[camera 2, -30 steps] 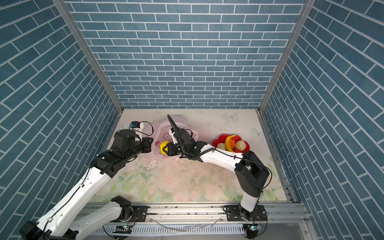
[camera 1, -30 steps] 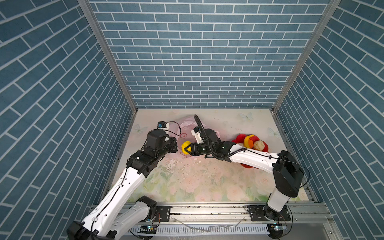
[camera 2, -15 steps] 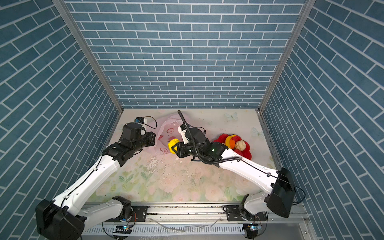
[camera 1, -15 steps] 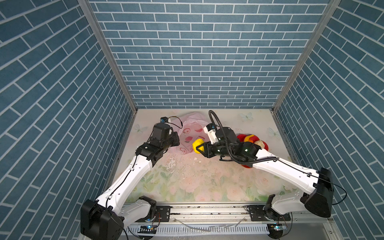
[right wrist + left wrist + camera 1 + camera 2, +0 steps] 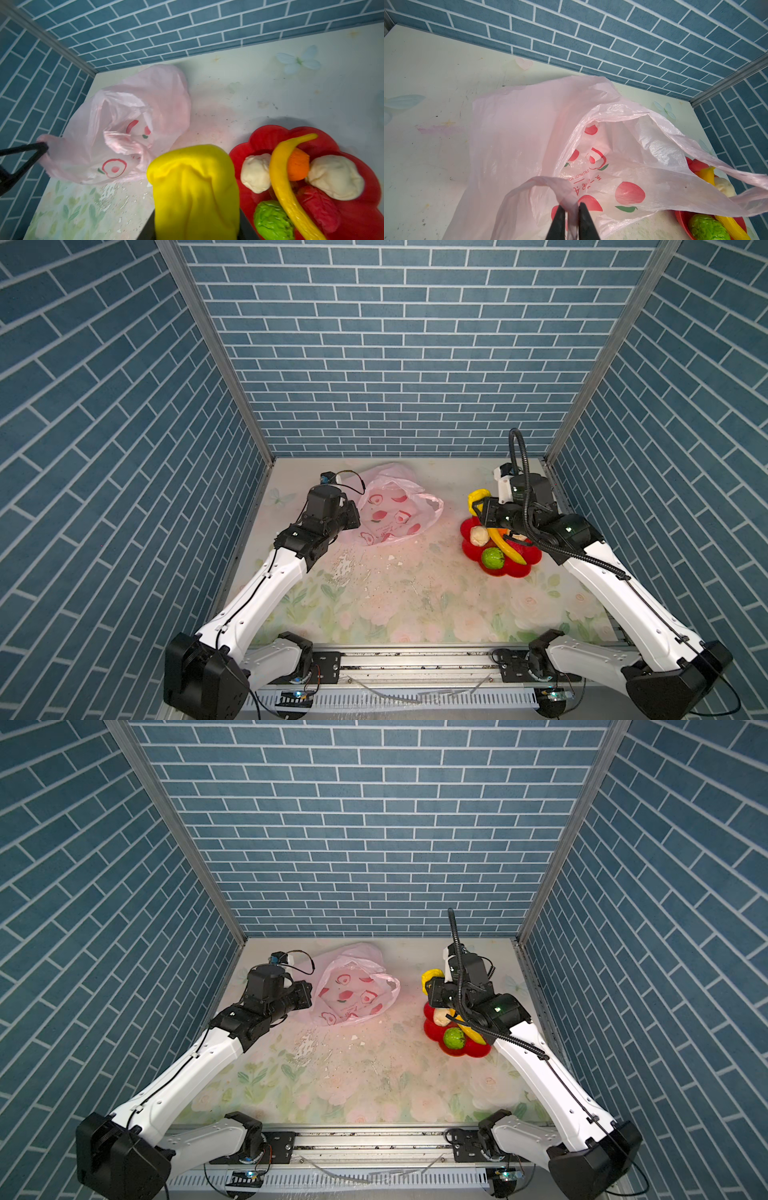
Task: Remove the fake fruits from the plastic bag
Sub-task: 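Lift the yellow lumpy fruit out of the bag with the right gripper, then place the yellow lumpy fruit on the red plate and open the right gripper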
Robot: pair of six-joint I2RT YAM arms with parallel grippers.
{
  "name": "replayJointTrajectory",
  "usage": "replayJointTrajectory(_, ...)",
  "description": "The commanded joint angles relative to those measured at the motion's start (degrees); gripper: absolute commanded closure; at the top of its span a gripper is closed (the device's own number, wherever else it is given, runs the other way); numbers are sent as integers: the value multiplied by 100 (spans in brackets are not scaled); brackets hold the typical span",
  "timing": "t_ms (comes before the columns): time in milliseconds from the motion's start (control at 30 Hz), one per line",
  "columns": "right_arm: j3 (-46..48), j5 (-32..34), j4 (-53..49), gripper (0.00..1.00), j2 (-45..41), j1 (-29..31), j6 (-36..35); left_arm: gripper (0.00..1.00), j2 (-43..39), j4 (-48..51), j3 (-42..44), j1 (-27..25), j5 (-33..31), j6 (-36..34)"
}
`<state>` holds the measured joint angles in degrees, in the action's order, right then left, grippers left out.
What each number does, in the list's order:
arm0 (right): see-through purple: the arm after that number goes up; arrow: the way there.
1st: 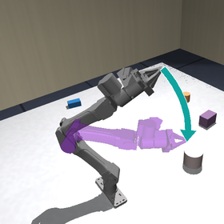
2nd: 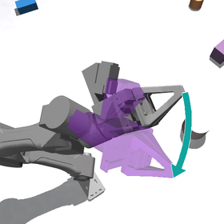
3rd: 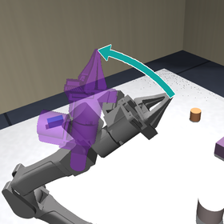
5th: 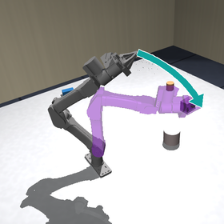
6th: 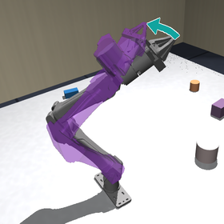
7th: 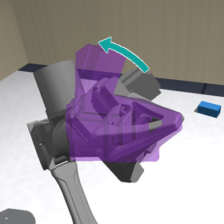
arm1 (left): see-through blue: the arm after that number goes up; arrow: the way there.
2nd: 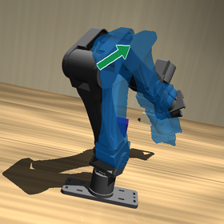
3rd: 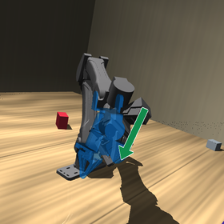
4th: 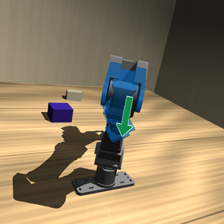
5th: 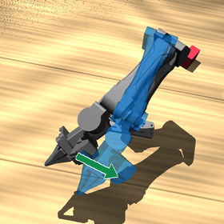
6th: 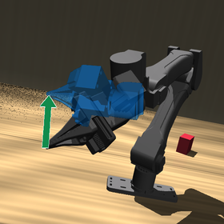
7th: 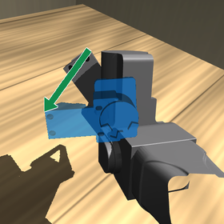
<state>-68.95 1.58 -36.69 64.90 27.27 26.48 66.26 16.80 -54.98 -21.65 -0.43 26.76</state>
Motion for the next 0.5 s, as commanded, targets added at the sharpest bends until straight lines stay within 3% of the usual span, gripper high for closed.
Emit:
replayJointTrajectory(0, 388, 91, -435, 84, -4, -553, -275, 84, 82, -70, -290, 25, -42, -81)
replayJointTrajectory(267, 1255, -193, -283, 84, -4, -1814, -222, 78, 411, -69, -640, 25, 230, -190)
replayJointTrajectory(467, 1712, -156, -107, 82, 195, -2275, -195, 61, 509, -8, -757, 21, 324, -219)
